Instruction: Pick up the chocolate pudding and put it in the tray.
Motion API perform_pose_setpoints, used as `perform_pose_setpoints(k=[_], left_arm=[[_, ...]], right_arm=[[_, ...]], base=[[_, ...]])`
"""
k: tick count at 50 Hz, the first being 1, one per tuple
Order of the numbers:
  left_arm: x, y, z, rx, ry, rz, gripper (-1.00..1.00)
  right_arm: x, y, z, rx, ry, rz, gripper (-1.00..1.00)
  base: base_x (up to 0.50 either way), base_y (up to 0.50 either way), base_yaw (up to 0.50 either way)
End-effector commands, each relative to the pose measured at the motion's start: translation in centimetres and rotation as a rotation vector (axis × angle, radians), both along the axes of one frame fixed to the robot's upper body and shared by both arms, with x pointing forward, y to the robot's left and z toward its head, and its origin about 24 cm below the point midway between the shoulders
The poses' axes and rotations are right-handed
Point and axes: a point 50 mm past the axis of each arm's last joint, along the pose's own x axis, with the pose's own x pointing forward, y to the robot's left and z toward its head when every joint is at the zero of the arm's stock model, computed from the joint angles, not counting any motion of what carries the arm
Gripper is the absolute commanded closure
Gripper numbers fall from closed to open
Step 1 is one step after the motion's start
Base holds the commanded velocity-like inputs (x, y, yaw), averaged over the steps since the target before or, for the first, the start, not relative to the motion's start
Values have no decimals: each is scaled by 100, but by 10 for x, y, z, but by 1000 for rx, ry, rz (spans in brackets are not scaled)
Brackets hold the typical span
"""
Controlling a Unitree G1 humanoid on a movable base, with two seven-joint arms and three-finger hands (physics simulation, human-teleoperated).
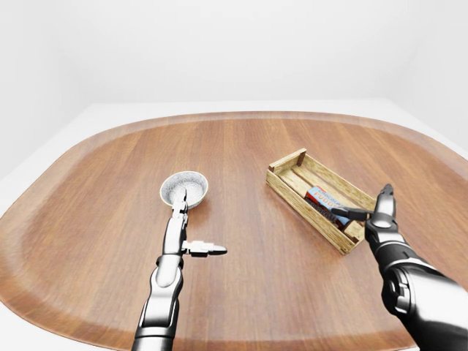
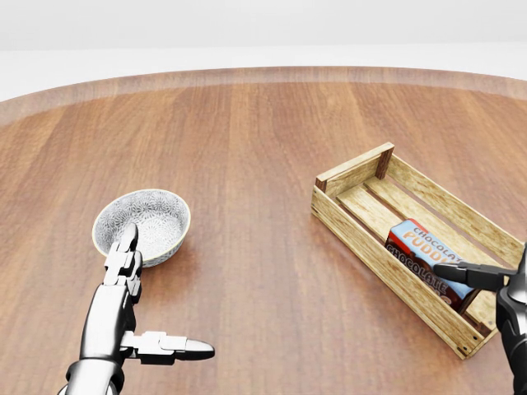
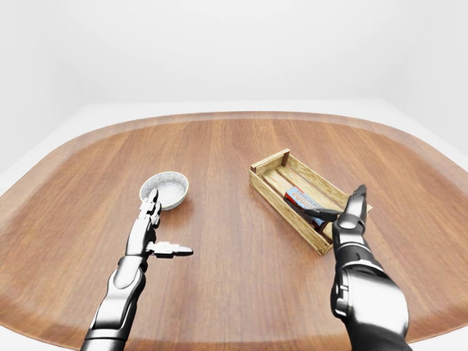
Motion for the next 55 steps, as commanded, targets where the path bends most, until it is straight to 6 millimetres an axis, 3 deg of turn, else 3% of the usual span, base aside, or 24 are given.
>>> perform_pose_setpoints(k=[1,30,51,55], left_arm=[[0,1,2,-29,-4,-4,-100],[-1,0,1,-26,-6,-7,-100],[-1,1,2,-27,-7,-7,-100],[-1,1,1,-28,-8,-5,-100]], right_arm=[[0,-10,12,-44,-47,-89,-100],[2,-27,33,-55,-111,-118,-100],[12,-37,71,-105,-223,-62,-100],[16,-37,86,-96,-294,-34,-100]], base=[[0,0,0],[0,0,0],[0,0,0],[0,0,0]])
